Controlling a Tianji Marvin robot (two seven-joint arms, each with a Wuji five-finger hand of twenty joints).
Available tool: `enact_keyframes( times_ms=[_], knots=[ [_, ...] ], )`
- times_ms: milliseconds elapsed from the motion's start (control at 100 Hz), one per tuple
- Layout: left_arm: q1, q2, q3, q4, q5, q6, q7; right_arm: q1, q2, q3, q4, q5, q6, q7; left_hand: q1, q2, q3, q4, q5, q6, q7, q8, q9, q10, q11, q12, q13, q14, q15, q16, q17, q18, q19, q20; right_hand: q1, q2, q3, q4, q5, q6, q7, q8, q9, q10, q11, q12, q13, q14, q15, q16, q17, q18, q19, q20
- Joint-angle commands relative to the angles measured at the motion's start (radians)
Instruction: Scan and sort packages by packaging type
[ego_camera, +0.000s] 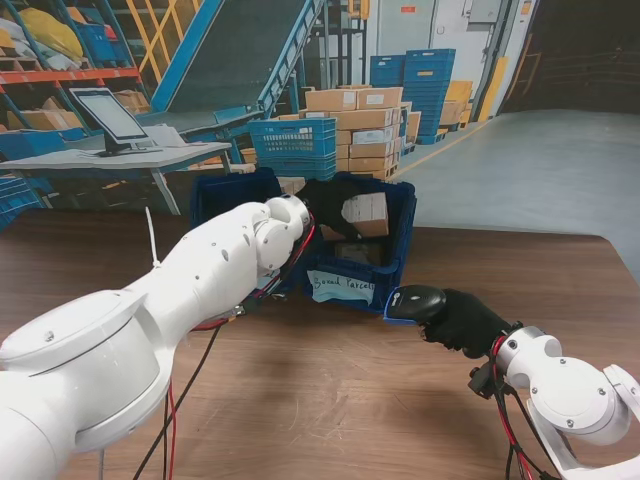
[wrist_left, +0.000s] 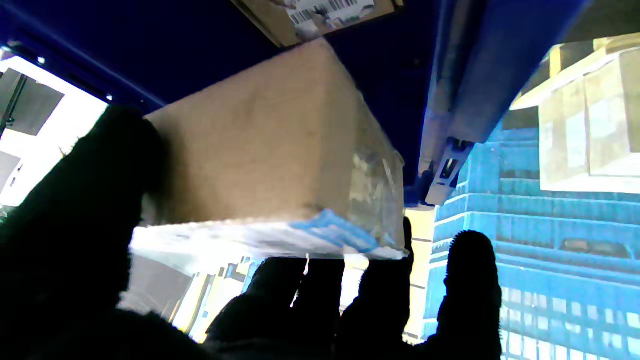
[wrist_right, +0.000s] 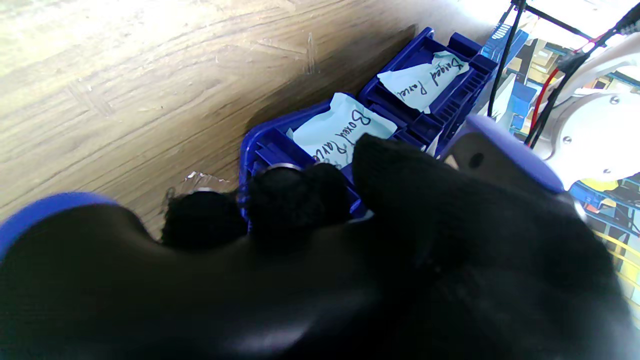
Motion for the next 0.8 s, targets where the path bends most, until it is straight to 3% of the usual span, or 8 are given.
enact_keyframes(
  times_ms=[0, 170, 420, 630, 790],
  knots=[
    [-0.012, -0.013, 0.003, 0.004, -0.002, -0.011, -0.022, -0.005, -0.004, 0.002, -0.006, 0.002, -0.004, 0.018, 0.014, 0.159, 0.072, 0.037, 0.0, -0.094, 0.004, -0.026, -0.071, -0.007, -0.036, -0.027, -0.045, 0.007, -0.042, -0.036, -0.025, -0.014, -0.054, -0.023, 0.088, 0.073, 0.113, 0.025, 0.036, -0.067, 0.0, 0.008, 0.011, 0.012, -0.008, 0.007, 0.025, -0.004, 0.027, 0.018, 0.012, 0.0, 0.064, 0.02],
    [-0.027, -0.025, 0.027, 0.029, 0.011, -0.014, -0.032, -0.005, -0.003, 0.002, -0.005, 0.002, -0.006, 0.022, -0.035, 0.207, -0.059, 0.025, -0.104, -0.044, -0.134, -0.081, -0.194, 0.004, -0.103, -0.072, -0.125, 0.014, -0.072, -0.071, -0.056, -0.028, -0.1, -0.004, 0.088, 0.073, 0.113, 0.025, 0.037, -0.066, 0.0, 0.008, 0.011, 0.012, -0.009, 0.007, 0.025, -0.005, 0.027, 0.018, 0.01, 0.0, 0.063, 0.02],
    [-0.044, -0.05, 0.04, 0.078, 0.013, -0.031, -0.035, 0.0, -0.003, 0.002, -0.005, 0.0, -0.004, 0.026, -0.063, 0.238, -0.161, 0.022, -0.224, -0.002, -0.192, -0.117, -0.236, 0.02, -0.231, -0.108, -0.18, 0.017, -0.101, -0.091, -0.084, -0.024, -0.154, 0.014, 0.089, 0.073, 0.113, 0.024, 0.038, -0.066, 0.0, 0.009, 0.011, 0.013, -0.009, 0.008, 0.025, -0.004, 0.027, 0.019, 0.011, 0.001, 0.064, 0.02],
    [-0.043, -0.057, 0.037, 0.089, 0.013, -0.042, -0.016, 0.001, -0.002, 0.003, -0.006, -0.003, 0.0, 0.028, -0.053, 0.232, -0.162, 0.026, -0.184, -0.012, -0.181, -0.117, -0.221, 0.017, -0.206, -0.089, -0.167, 0.015, -0.096, -0.092, -0.081, -0.02, -0.163, 0.023, 0.089, 0.073, 0.113, 0.025, 0.038, -0.066, 0.0, 0.01, 0.012, 0.013, -0.009, 0.008, 0.024, -0.004, 0.027, 0.019, 0.012, -0.001, 0.063, 0.02],
    [-0.032, -0.027, 0.032, 0.033, 0.027, -0.015, 0.006, -0.002, -0.003, 0.007, -0.01, -0.004, 0.005, 0.026, -0.045, 0.236, -0.146, 0.029, -0.12, -0.028, -0.162, -0.112, -0.176, 0.009, -0.155, -0.076, -0.132, 0.017, -0.082, -0.088, -0.048, -0.021, -0.152, 0.033, 0.089, 0.073, 0.113, 0.025, 0.038, -0.066, 0.0, 0.009, 0.011, 0.012, -0.009, 0.008, 0.025, -0.001, 0.027, 0.019, 0.011, 0.002, 0.064, 0.02]
  ],
)
